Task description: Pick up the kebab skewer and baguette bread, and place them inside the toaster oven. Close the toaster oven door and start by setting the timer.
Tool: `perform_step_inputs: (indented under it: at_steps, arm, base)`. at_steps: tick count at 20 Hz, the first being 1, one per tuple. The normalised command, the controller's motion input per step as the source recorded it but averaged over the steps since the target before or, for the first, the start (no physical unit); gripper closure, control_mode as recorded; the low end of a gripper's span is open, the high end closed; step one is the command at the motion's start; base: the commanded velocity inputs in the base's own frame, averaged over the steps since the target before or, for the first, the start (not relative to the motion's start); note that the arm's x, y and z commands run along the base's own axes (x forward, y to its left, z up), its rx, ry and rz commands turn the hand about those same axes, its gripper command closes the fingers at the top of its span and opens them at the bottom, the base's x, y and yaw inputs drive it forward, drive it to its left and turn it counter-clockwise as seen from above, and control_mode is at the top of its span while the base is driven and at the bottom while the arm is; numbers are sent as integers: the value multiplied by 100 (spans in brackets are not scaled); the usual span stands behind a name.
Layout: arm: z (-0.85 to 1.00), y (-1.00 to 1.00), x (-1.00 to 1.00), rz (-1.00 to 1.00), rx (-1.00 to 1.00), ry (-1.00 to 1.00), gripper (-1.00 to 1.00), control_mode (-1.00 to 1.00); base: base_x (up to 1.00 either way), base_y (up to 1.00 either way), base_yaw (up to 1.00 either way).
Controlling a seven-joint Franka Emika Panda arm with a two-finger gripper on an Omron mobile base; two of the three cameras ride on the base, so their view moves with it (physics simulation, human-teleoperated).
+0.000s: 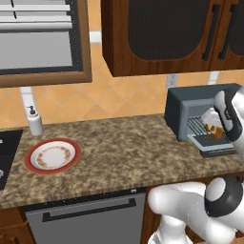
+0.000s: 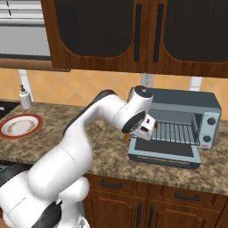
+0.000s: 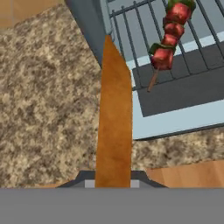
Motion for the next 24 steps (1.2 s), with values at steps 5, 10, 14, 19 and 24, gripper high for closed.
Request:
perform_step_inputs:
  at_steps: [5,10,14,19,24]
  arm:
    - [-10,-100,30,7,12,-11,100,-100]
    - [-4,-97,37,1,2,-6,100,-100]
    - [-28,-35,65,0,2,0,100,-100]
    - [-49,-24,37,-5,11,0,100,-100]
    - [-14,-28,59,-6,13,0,100,-100]
  base:
    - [0,0,0]
    - [0,0,0]
    - [0,0,0]
    - [0,0,0]
    - [0,0,0]
